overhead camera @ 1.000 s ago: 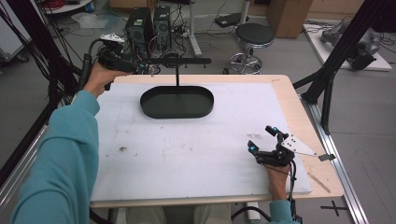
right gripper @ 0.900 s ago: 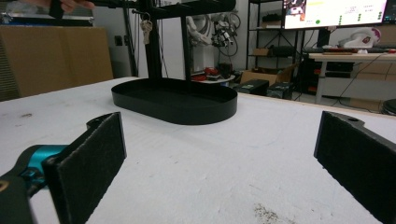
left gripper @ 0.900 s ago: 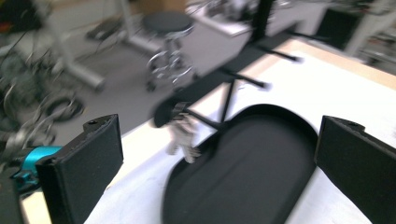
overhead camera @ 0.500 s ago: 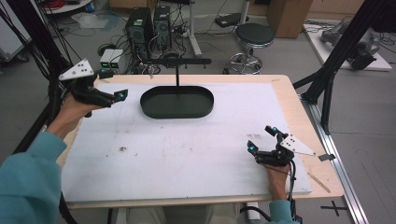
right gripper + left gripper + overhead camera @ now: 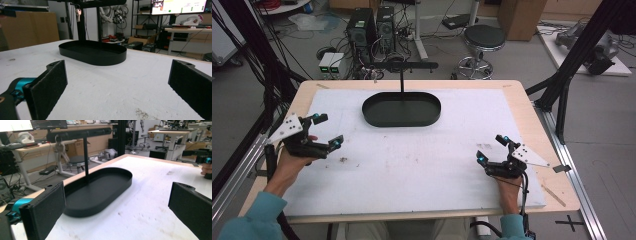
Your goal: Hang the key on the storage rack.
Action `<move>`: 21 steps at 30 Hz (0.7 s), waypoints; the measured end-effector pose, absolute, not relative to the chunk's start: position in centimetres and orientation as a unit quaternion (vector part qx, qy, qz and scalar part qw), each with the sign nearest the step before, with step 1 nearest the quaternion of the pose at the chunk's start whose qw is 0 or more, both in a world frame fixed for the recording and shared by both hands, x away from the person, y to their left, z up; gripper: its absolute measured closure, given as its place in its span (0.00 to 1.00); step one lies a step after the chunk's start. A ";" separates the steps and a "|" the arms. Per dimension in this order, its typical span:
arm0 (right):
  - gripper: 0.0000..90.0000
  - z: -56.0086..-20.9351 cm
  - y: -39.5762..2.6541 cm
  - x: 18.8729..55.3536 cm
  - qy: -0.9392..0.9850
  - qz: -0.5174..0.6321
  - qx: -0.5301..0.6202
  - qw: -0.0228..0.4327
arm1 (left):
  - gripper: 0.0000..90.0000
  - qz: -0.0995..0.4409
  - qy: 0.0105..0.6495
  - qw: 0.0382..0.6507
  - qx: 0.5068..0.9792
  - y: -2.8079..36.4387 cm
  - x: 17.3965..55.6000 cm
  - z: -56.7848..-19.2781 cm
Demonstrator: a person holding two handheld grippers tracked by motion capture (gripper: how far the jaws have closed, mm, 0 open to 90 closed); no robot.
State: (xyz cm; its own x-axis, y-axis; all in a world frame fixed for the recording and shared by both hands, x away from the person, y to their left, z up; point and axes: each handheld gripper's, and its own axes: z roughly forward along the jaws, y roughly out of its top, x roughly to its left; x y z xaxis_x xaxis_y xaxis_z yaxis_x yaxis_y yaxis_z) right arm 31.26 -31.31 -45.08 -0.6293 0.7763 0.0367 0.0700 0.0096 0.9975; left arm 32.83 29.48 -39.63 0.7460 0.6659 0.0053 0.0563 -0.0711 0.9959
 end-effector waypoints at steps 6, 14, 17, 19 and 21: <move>0.01 -45.1 -31.3 31.2 0.654 0.623 0.323 0.284 | 0.02 0.255 0.275 0.634 0.676 29.9 30.7 -42.6; 0.01 -45.1 -31.2 31.2 0.652 0.623 0.323 0.287 | 0.02 0.275 0.264 0.643 0.664 29.9 28.6 -45.0; 0.01 -45.1 -31.2 31.2 0.653 0.622 0.323 0.288 | 0.02 0.280 0.259 0.648 0.659 29.9 28.3 -45.4; 0.01 -45.1 -31.2 31.2 0.652 0.623 0.323 0.288 | 0.02 0.283 0.264 0.650 0.654 30.0 28.1 -45.9; 0.01 -45.1 -31.2 31.2 0.653 0.621 0.324 0.287 | 0.02 0.294 0.269 0.659 0.638 30.3 27.9 -46.0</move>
State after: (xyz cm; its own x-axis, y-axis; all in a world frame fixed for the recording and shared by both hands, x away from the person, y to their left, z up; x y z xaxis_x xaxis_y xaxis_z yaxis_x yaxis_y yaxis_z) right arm 31.20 -31.20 -45.07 -0.6253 0.7799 0.0270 0.0663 0.0186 0.9976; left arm 27.93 30.32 -45.96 0.6818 0.7312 0.0201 -0.0444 0.0140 0.9989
